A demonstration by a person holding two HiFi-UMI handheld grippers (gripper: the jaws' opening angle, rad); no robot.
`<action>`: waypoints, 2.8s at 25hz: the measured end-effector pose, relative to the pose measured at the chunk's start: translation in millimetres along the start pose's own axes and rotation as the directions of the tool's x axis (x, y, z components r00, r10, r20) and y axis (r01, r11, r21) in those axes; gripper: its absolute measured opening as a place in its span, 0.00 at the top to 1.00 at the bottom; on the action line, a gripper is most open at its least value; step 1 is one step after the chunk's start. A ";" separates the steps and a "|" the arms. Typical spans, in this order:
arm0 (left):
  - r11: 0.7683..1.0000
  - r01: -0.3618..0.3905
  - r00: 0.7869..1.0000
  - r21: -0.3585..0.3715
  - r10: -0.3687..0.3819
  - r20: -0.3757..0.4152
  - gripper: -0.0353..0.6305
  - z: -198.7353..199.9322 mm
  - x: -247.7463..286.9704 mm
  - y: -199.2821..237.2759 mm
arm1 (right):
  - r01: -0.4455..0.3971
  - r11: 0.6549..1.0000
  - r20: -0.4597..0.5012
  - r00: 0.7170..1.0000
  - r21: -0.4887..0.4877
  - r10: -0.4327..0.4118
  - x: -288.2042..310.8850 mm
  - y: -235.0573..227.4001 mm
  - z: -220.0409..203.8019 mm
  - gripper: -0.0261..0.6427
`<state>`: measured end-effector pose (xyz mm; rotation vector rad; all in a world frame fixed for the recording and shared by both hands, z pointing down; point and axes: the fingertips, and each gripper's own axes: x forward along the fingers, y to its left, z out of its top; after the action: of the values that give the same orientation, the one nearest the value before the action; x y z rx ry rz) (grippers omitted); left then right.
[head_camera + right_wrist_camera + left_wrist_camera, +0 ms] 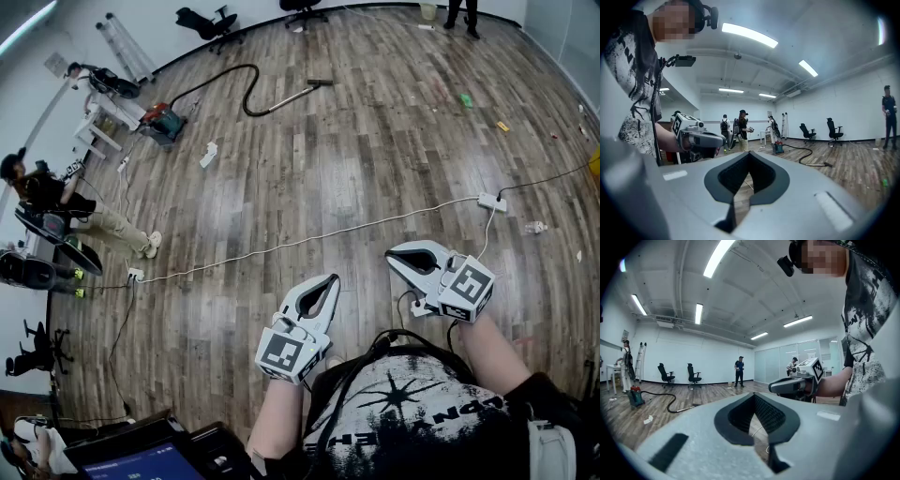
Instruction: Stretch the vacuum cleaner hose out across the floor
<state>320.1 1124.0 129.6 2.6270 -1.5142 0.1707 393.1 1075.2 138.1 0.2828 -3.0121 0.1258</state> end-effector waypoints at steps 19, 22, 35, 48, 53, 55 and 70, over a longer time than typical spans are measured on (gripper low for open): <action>0.999 -0.035 0.999 -0.010 0.035 -0.019 0.94 2.8 11.3 -16.6 | -0.069 0.996 0.071 0.995 0.052 0.065 -15.5 -5.1 6.2 0.95; 0.999 -0.042 0.999 -0.028 0.041 -0.023 0.94 4.3 12.7 -20.7 | -0.086 0.996 0.086 0.993 0.023 0.083 -20.5 -3.4 12.8 0.95; 0.997 -0.064 0.998 -0.037 0.064 -0.007 0.94 4.8 17.1 -25.4 | -0.117 0.993 0.069 0.991 0.020 0.116 -22.0 -16.6 -2.9 0.95; 0.997 -0.060 0.998 -0.052 0.059 -0.017 0.94 -5.8 43.6 2.4 | -0.125 0.992 0.024 0.992 0.021 0.125 -12.8 -53.6 -22.0 0.95; 0.999 0.014 1.000 -0.050 -0.014 -0.001 0.94 -9.8 54.9 46.7 | -0.074 0.997 0.049 0.996 -0.001 0.074 22.5 -68.7 -9.6 0.95; 0.996 0.065 0.998 -0.054 -0.065 0.010 0.94 -6.8 61.2 68.4 | -0.031 1.000 0.038 0.999 0.003 0.031 40.5 -79.5 -5.8 0.95; 0.972 0.229 0.973 -0.045 -0.228 0.032 0.94 -2.6 51.6 243.0 | 0.119 0.987 0.104 0.986 0.105 -0.130 204.2 -126.7 39.7 0.95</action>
<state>135.2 959.1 148.2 2.7473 -1.1925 0.0786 213.6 910.6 132.5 0.5034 -3.0909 0.2566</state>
